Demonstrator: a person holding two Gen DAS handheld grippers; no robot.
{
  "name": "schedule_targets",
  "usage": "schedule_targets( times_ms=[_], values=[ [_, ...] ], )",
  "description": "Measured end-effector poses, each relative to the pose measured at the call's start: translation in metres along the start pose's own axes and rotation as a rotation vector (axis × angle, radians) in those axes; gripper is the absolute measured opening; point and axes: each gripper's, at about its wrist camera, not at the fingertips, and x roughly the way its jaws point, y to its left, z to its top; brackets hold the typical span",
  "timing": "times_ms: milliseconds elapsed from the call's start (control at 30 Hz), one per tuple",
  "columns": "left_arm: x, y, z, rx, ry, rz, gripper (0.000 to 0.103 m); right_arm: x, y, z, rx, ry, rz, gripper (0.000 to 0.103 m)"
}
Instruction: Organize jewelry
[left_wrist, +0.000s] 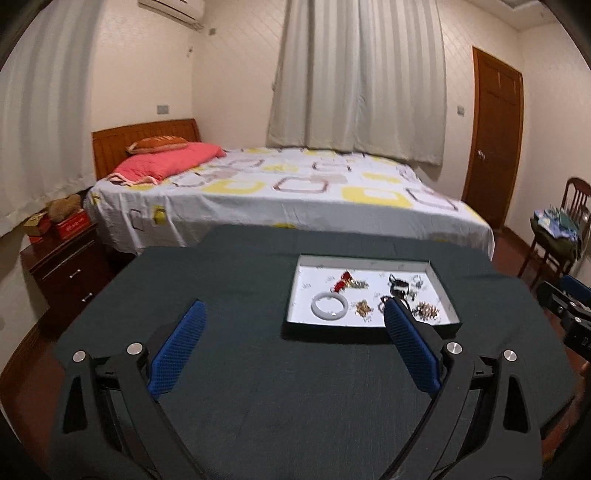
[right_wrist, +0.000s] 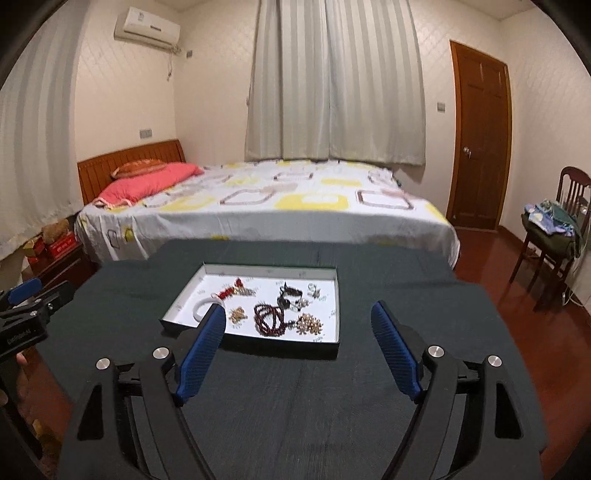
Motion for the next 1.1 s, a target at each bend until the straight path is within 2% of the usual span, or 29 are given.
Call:
schedule_targets(
  times_ms=[200,333,1100],
  values=[
    [-0.04,0.006,0.004,-0.001,-0.05,0.002,0.095,-0.034,0.007,0.001,-0.02,-0.054,-0.006,0.079],
    [-0.053,0.005,0.005,-0.005,-0.073,-0.007,0.095,-0.041,0.009,0.0,-0.027,-0.065,-0.01,0.079],
    [-0.063,0.008,0.006,-0.009,-0.081,-0.012,0.095,-0.049,0.003,-0.001,-0.008,-0.084,-0.027,0.079]
  ],
)
